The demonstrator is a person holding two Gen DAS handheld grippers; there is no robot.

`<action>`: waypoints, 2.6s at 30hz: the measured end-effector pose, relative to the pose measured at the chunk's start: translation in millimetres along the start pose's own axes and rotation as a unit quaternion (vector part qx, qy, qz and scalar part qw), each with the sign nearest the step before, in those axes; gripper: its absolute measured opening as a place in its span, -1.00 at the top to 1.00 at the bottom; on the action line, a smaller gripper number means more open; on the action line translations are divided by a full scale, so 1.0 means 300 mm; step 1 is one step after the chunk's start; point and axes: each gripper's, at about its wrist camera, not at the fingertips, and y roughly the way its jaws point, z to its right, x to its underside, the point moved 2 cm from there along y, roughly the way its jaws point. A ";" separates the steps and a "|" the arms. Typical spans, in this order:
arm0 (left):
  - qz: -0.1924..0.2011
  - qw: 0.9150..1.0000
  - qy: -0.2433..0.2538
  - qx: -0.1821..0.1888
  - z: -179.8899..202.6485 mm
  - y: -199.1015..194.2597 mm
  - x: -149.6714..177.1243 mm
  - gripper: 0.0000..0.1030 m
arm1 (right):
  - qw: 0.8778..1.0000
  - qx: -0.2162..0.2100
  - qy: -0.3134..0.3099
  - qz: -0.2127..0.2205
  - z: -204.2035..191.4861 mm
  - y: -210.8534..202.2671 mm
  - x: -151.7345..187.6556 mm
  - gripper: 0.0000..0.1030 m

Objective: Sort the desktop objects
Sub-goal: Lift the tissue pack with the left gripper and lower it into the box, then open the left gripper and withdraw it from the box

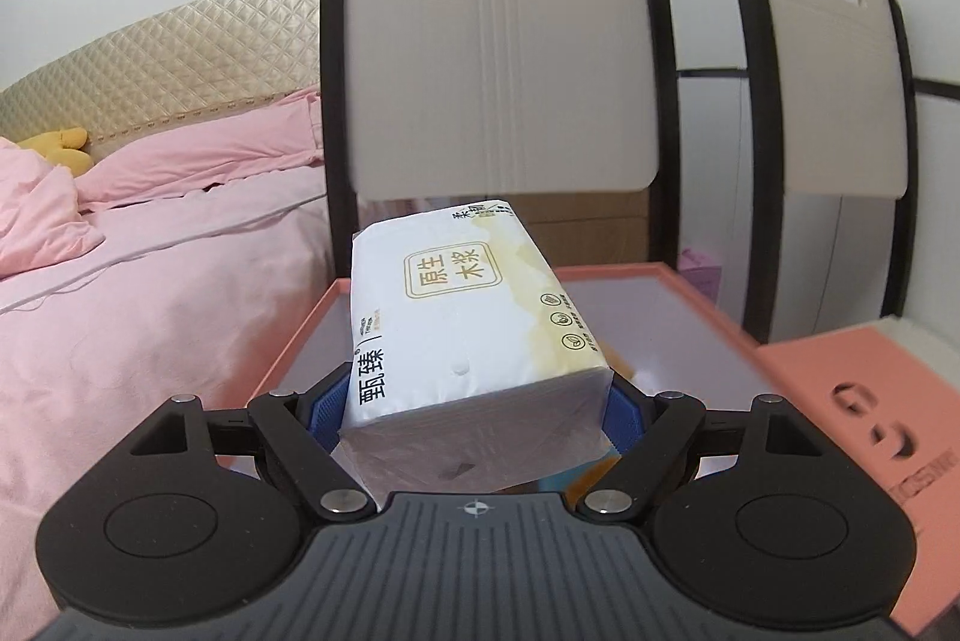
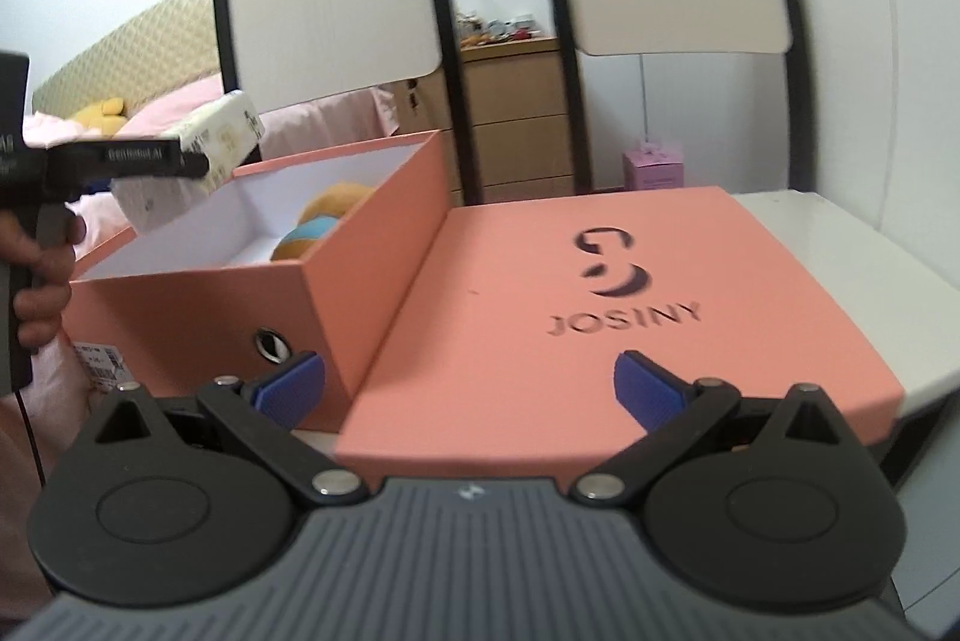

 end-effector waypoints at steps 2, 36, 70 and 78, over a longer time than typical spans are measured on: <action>-0.008 1.000 0.003 -0.001 -0.020 0.026 0.017 -0.64 | 1.000 0.000 0.004 -0.004 -0.036 0.023 -0.023 -1.00; 0.007 0.991 -0.032 0.131 -0.077 -0.091 0.068 -0.92 | 0.998 0.051 -0.043 0.002 -0.330 0.120 -0.195 -1.00; 0.054 0.991 -0.034 0.119 0.009 -0.220 0.027 -0.95 | 0.989 0.088 0.025 0.114 -0.131 -0.081 -0.272 -1.00; 0.067 0.987 -0.089 0.114 0.037 -0.263 0.021 -0.91 | 0.987 0.068 0.067 0.130 0.049 -0.077 -0.246 -1.00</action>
